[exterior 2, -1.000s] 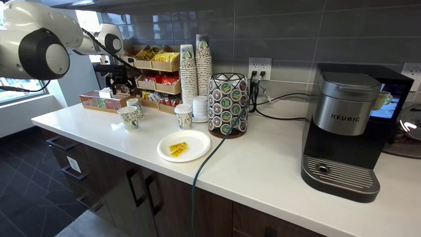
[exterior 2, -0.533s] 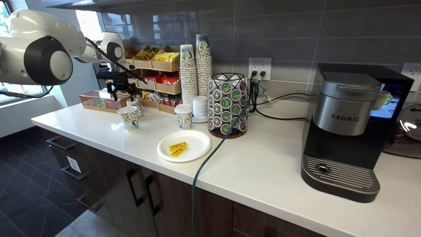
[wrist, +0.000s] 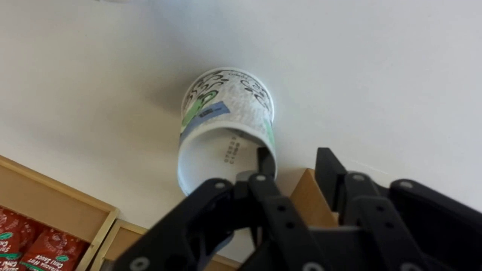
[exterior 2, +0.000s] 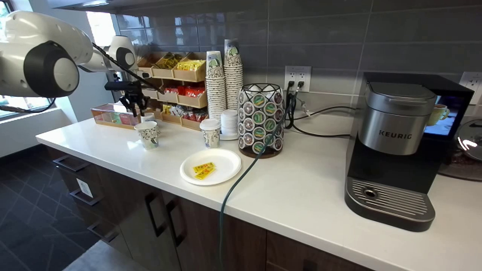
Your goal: Lay the coffee cup on the left on the counter
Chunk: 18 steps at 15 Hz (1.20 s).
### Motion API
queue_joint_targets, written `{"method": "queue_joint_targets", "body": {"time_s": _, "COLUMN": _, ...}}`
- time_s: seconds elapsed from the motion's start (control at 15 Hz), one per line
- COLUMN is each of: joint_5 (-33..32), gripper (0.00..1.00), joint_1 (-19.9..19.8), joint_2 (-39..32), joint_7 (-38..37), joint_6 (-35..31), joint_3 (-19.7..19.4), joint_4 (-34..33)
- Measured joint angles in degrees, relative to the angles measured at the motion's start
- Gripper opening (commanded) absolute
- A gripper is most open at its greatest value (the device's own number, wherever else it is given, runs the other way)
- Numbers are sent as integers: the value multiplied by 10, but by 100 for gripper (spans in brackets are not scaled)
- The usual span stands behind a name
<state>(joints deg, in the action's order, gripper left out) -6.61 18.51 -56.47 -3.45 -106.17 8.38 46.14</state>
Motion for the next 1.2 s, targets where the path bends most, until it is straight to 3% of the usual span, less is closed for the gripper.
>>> {"method": "queue_joint_targets", "body": {"time_s": 0.07, "joint_5": 0, "gripper": 0, "joint_1": 1, "joint_2": 0, "joint_7": -1, "joint_6": 0, "joint_3": 0, "joint_4": 0}}
{"method": "queue_joint_targets", "body": {"time_s": 0.4, "joint_5": 0, "gripper": 1, "joint_1": 3, "joint_2": 0, "joint_7": -4, "joint_6": -4, "joint_3": 0, "joint_4": 1}}
{"method": "queue_joint_targets", "body": {"time_s": 0.6, "joint_5": 6, "gripper": 1, "joint_1": 1, "joint_2": 5, "joint_7": -5, "joint_6": -41, "joint_3": 4, "joint_4": 13}}
{"method": "queue_joint_targets", "body": {"time_s": 0.87, "joint_5": 28, "gripper": 1, "joint_1": -18, "joint_2": 40, "joint_7": 8, "joint_6": -194, "joint_3": 22, "joint_4": 96}}
{"method": "queue_joint_targets", "body": {"time_s": 1.2, "joint_5": 92, "gripper": 1, "joint_1": -82, "joint_2": 83, "joint_7": 54, "joint_6": -343, "joint_3": 69, "joint_4": 229}}
